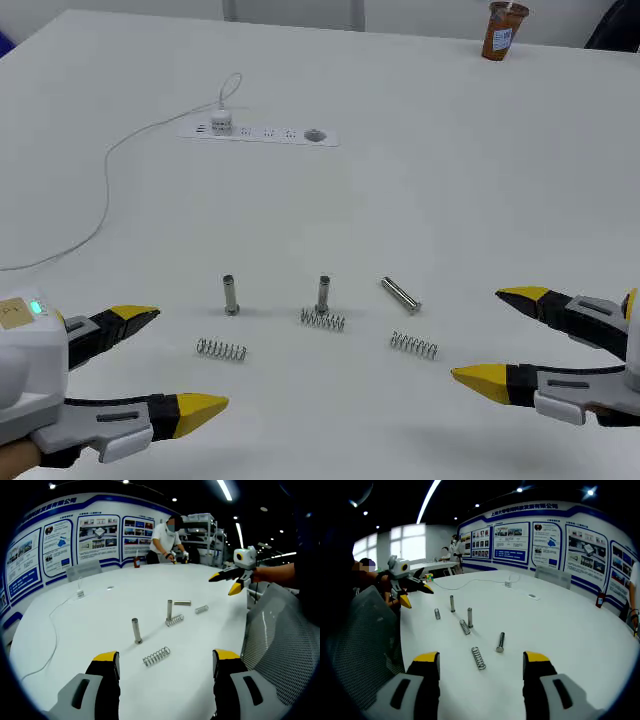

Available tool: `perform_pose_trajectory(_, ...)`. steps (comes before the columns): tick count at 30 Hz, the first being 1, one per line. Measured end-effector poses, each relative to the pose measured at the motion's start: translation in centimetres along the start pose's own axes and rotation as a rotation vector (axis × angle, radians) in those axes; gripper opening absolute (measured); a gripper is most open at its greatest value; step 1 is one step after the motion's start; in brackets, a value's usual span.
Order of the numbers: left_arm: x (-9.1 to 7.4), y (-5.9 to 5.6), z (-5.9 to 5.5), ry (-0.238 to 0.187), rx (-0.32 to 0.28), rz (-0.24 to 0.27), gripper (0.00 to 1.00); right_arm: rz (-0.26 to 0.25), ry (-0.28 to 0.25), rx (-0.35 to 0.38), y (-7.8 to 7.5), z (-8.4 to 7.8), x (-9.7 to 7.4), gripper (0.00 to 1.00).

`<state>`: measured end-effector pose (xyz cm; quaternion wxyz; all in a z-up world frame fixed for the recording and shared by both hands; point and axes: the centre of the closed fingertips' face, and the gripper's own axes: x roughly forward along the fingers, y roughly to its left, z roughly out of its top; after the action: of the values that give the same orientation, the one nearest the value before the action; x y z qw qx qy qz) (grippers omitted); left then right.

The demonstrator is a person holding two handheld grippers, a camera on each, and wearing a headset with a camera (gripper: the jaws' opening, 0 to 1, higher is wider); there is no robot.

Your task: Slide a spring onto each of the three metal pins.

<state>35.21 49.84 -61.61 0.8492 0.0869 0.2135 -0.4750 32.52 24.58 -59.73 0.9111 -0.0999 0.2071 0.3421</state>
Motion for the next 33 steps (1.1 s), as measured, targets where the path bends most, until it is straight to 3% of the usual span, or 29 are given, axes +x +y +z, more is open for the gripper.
perform_pose_trajectory(33, -0.21, 0.10, 0.00, 0.005, -0.005, 0.007, 0.78, -0.005, 0.018, 0.022, -0.55, -0.19, 0.07, 0.65)
